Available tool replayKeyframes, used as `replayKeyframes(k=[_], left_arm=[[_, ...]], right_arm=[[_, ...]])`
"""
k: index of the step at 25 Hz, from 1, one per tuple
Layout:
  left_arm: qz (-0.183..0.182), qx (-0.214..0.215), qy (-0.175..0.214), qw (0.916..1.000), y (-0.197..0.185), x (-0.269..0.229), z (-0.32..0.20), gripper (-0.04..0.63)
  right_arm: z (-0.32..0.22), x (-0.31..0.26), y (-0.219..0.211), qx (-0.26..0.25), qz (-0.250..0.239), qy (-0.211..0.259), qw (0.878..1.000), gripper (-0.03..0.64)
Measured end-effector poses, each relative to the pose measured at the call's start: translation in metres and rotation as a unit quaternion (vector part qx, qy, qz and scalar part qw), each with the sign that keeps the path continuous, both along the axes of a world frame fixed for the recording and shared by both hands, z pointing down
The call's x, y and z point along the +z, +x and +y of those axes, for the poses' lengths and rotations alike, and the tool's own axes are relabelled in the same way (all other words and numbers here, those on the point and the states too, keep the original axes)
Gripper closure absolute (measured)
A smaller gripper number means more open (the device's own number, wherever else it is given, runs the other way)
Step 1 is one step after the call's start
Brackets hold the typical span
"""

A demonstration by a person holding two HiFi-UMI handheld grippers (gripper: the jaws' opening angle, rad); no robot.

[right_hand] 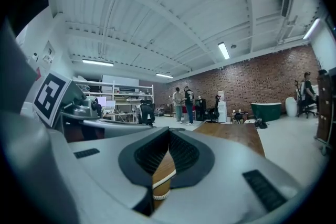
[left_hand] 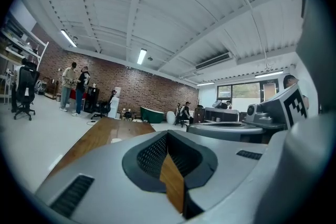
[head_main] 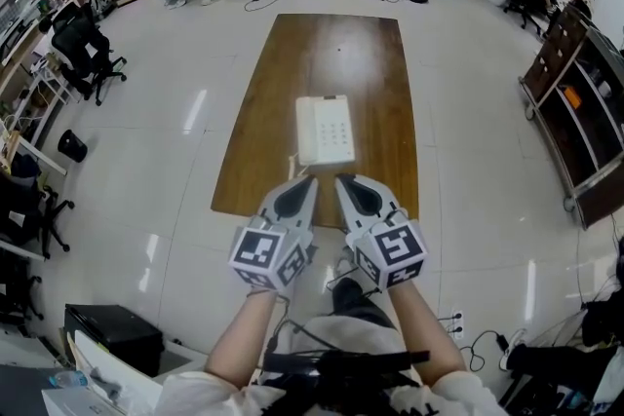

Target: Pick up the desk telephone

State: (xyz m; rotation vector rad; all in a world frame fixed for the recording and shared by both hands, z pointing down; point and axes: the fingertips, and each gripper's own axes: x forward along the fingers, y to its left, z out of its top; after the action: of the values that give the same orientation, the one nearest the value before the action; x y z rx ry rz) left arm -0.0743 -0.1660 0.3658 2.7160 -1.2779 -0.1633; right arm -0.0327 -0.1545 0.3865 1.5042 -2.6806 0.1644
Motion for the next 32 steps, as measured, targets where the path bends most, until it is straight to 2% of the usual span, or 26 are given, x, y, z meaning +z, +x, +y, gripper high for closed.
replayKeyframes(k=[6,8,21,26,27,29,30,32], left_arm=[[-0.001,-0.001,-0.013,0.9999,0.005,0.01,-0.024,0.588],[-0.002,-0.002,-0.016,0.9999,0.006,0.013,-0.031,0.588],[-0.015,-0.018,-0.032,0.9992,0.013,0.029,-0.095,0.588],[-0.018,-0.03,-0.053,0.998,0.01,0.048,-0.116,0.588],[-0.017,-0.03,-0.06,0.9976,0.011,0.054,-0.119,0.575],[-0.013,-0.024,-0.077,0.9966,0.015,0.066,-0.126,0.46],[-0.014,-0.023,-0.085,0.9961,0.017,0.071,-0.129,0.448],[-0.022,-0.027,-0.095,0.9948,0.017,0.082,-0.136,0.447]], right_arm=[[-0.022,0.012,0.008,0.003,0.0,-0.015,1.0,0.615],[-0.029,0.016,0.009,0.002,0.001,-0.022,1.0,0.586],[-0.09,0.035,0.019,-0.012,-0.007,-0.043,0.999,0.586],[-0.112,0.049,0.024,-0.015,-0.005,-0.057,0.998,0.586],[-0.115,0.054,0.026,-0.015,-0.006,-0.062,0.998,0.586],[-0.122,0.064,0.03,-0.017,-0.006,-0.073,0.997,0.586],[-0.125,0.069,0.032,-0.018,-0.005,-0.078,0.997,0.585],[-0.133,0.078,0.034,-0.022,-0.005,-0.091,0.996,0.528]])
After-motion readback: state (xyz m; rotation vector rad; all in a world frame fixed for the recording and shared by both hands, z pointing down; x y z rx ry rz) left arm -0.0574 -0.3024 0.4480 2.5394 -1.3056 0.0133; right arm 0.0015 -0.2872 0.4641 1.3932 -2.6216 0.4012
